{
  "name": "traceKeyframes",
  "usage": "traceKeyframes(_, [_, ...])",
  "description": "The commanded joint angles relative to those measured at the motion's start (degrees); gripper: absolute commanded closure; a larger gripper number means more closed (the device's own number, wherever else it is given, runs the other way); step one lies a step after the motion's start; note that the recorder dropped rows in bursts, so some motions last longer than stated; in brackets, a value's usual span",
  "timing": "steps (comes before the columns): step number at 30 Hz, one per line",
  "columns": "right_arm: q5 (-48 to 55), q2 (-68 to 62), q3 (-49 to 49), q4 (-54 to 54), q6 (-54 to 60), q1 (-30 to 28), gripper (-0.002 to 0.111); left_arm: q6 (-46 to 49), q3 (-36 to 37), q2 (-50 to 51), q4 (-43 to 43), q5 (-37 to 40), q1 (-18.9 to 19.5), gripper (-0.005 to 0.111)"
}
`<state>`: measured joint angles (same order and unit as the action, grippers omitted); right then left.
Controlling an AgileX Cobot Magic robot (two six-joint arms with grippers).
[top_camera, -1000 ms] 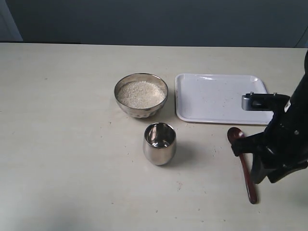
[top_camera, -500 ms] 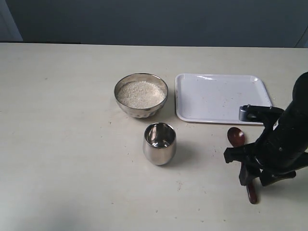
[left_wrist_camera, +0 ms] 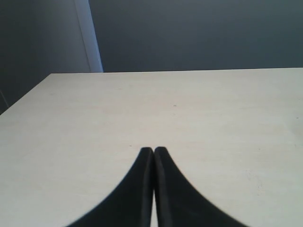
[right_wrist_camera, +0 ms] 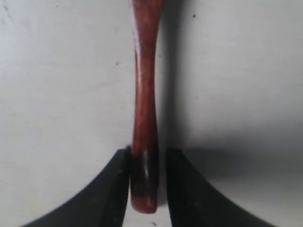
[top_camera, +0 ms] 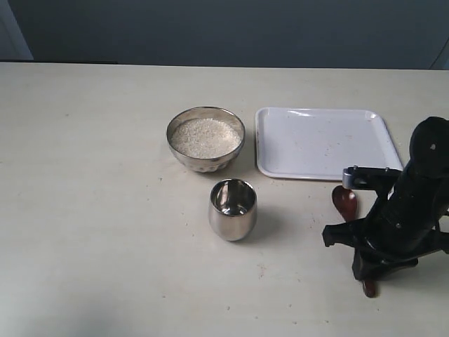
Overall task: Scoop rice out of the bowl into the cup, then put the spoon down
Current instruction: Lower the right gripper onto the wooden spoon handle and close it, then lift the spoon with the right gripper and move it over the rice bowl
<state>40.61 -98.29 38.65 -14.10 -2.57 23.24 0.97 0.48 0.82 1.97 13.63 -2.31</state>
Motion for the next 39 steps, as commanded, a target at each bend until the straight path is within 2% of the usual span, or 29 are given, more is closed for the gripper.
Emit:
traceKeyframes(1, [-0.47, -0.28, -0.17, 0.73, 0.18, 0.18, 0.081, -0.41, -0.48, -0.07, -0.11, -0.32, -0.08, 0.106])
traceKeyframes(4, [-0.62, -0.28, -0.17, 0.73, 0.18, 0.18, 0.081, -0.41, -0.48, -0.07, -0.11, -0.32, -0.08, 0.106])
traceKeyframes(6, [-0.62, -0.28, -0.17, 0.73, 0.18, 0.18, 0.085, -0.41, -0.48, -0.07, -0.11, -0.32, -0.08, 0.106])
traceKeyframes(9, [0.75, -0.16, -0.17, 0.73, 0.18, 0.18, 0.107, -0.41, -0.48, -0.07, -0.11, -0.32, -0.08, 0.106])
traceKeyframes(16, [9.95, 7.19, 3.42, 1.28, 3.12, 0.18, 0.108, -0.41, -0.48, -0.07, -0.11, -0.32, -0.08, 0.106])
traceKeyframes(20, [16.32, 13.43, 17.93, 8.63, 10.03, 0.18, 0.108, -0.41, -0.48, -0.07, -0.11, -0.32, -0.08, 0.106])
traceKeyframes(25, [16.78, 7.74, 38.20, 26.47, 21.71, 1.21, 0.108, -0.41, -0.48, -0.07, -0.11, -0.32, -0.08, 0.106])
traceKeyframes(26, [17.49, 6.46, 40.48, 29.25, 24.54, 2.26, 0.108, -0.41, -0.48, -0.07, -0.11, -0.32, -0.08, 0.106])
traceKeyframes(27, [19.73, 2.90, 44.36, 34.33, 30.69, 5.08, 0.108, -0.41, -0.48, -0.07, -0.11, -0.32, -0.08, 0.106])
traceKeyframes(29, [21.76, -2.96, 48.17, 42.95, 36.15, 10.85, 0.108, -0.41, -0.48, -0.07, -0.11, -0.32, -0.08, 0.106])
traceKeyframes(34, [15.02, -13.48, 50.25, 59.42, 36.15, 22.75, 0.108, -0.41, -0.48, -0.07, -0.11, -0.32, -0.08, 0.106])
traceKeyframes(36, [13.66, -16.23, 50.25, 63.68, 33.89, 24.74, 0.108, -0.41, -0.48, -0.07, -0.11, -0.32, -0.08, 0.106])
traceKeyframes(39, [11.45, -22.50, 50.25, 74.62, 24.06, 27.24, 0.108, -0.41, -0.48, -0.07, -0.11, -0.32, -0.08, 0.106])
